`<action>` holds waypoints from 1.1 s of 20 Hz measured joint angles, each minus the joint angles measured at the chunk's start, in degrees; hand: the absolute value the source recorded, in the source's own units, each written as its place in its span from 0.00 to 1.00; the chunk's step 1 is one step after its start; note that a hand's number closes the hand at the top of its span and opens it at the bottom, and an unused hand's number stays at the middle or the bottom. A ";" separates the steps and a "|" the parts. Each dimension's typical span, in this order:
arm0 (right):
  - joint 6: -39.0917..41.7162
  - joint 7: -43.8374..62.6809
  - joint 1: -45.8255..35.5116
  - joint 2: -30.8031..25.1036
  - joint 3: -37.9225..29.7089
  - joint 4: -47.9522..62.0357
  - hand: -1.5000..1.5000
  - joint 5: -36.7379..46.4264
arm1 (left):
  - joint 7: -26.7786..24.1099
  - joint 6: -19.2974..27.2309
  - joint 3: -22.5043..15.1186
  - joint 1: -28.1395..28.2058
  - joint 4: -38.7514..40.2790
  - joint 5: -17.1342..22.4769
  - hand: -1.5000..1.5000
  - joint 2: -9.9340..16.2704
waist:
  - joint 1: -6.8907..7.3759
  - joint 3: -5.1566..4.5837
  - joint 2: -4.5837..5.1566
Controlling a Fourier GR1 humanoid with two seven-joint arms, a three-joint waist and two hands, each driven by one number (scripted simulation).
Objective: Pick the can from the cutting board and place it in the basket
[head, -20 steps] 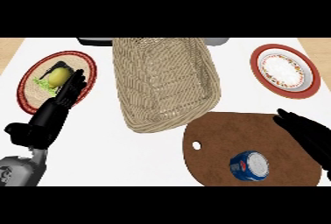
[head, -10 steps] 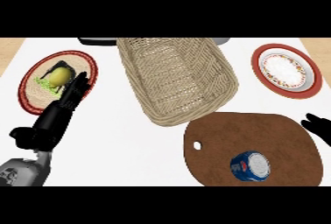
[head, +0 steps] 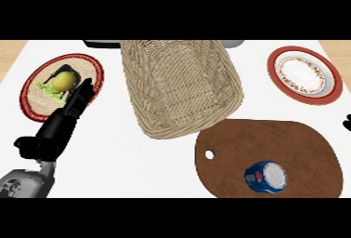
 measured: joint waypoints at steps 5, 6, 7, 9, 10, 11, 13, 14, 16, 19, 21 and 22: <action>0.50 -3.24 2.04 7.16 1.53 0.68 0.00 2.98 | 0.76 -1.87 1.33 -0.18 -0.67 -0.20 0.50 -0.34 | 0.55 0.05 0.12; 0.54 -4.54 3.40 9.03 2.20 0.18 0.00 4.90 | 0.22 -2.41 1.57 0.12 -0.50 -0.42 0.50 -0.33 | 0.56 0.05 0.13; 0.43 -5.69 3.59 10.75 3.45 0.60 0.00 7.27 | 0.66 -2.78 1.86 -0.35 -0.46 -0.52 0.50 -0.46 | 0.67 0.05 0.15; 0.16 -8.62 5.10 14.17 5.88 0.91 0.00 12.59 | 0.79 -2.91 2.11 -0.66 -0.23 -1.07 0.50 -1.28 | 0.77 0.06 0.18; -0.23 -9.94 5.00 15.72 7.82 1.89 0.00 15.54 | 1.20 -2.96 2.38 -0.91 -0.24 -1.16 0.50 -1.59 | 0.89 0.07 0.21; -0.29 -10.77 4.88 17.05 8.95 2.43 0.00 17.67 | 0.91 -3.13 2.37 -1.05 0.29 -1.75 0.50 -2.23 | 0.93 0.07 0.23; -0.78 -14.39 6.43 19.39 10.94 3.63 0.00 23.09 | 0.36 -3.52 2.49 0.03 -0.42 -2.36 0.50 -2.79 | 0.99 0.07 0.21; -1.37 -16.67 6.85 20.35 11.95 5.18 0.00 25.91 | 0.92 -3.83 3.01 -0.31 -0.62 -2.25 0.50 -2.73 | 1.00 0.07 0.21; -2.07 -19.66 6.88 22.17 13.27 7.53 0.00 30.13 | 1.12 -4.44 3.76 -0.91 -0.06 -2.65 0.50 -3.36 | 0.99 0.07 0.23; -2.86 -23.70 9.05 24.45 14.17 8.90 0.00 34.85 | 2.55 -5.38 4.96 -1.38 -0.61 -3.24 0.50 -3.92 | 0.92 0.07 0.22; -2.31 -24.71 8.38 26.00 14.37 9.73 0.00 36.02 | 2.46 -5.98 5.65 -1.26 -0.43 -4.09 0.50 -4.60 | 0.95 0.06 0.23; -2.51 -25.90 7.96 26.68 14.32 11.00 0.00 36.74 | 2.57 -6.37 5.85 -0.54 -1.14 -4.28 0.50 -4.74 | 1.00 0.05 0.22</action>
